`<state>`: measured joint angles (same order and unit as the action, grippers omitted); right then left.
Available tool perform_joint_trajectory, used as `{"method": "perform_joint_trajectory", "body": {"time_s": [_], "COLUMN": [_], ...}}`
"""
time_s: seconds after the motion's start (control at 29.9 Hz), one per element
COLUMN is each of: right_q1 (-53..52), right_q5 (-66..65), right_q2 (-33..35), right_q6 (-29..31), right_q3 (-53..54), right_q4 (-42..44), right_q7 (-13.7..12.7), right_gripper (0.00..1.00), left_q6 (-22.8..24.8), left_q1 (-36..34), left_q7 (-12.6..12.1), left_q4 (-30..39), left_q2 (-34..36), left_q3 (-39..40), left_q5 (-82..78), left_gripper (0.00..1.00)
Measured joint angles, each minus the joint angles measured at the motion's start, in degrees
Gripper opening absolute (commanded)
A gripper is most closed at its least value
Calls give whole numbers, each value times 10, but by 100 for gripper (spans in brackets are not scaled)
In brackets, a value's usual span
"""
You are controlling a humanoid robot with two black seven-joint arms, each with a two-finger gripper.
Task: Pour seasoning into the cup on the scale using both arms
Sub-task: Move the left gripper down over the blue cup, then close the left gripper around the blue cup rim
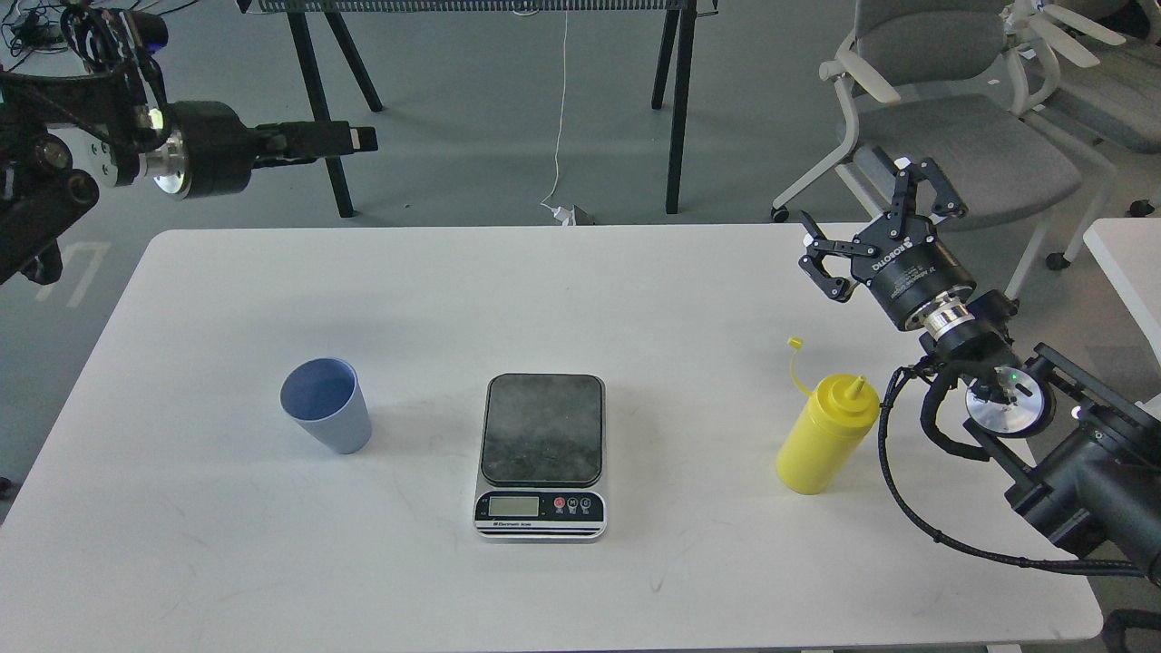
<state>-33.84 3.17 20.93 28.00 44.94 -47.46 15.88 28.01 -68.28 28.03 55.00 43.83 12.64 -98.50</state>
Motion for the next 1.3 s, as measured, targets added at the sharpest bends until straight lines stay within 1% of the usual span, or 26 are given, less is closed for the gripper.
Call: {"method": "perform_joint_trajectory", "body": {"time_s": [0.13,0.27,0.37,0.47,0.64,0.9,1.3], "right_q1": [1,2,3,7,10,17,21], "right_q5": [0,0,0,0,0,0,0], "right_q2": [-1,-1,-1,-1,-1,-1,-1], "right_q6": [0,0,0,0,0,0,0], "right_q3": [1,2,2,2,2,2,4], "right_q4": [0,-1,-2,-3,-3,-3,-3], "right_q7": [1,1,1,1,1,1,1], "right_gripper": [99,99,99,99,99,99,99], "left_q6": [0,0,0,0,0,0,0], "left_q1": [-1,2,2,2,8,11,16], "left_q7": [0,0,0,0,0,0,0], "left_q4": [84,111,112,111,106,87,30], "left_q2": [15,15,14,14,14,11,-34], "left_q3": [-32,-94,-148,-181,-191,-193,-214], "left_q5": [-136,-242,-262,-265,-265,-265,-263], "left_gripper": [99,99,99,99,98,95,95]}}
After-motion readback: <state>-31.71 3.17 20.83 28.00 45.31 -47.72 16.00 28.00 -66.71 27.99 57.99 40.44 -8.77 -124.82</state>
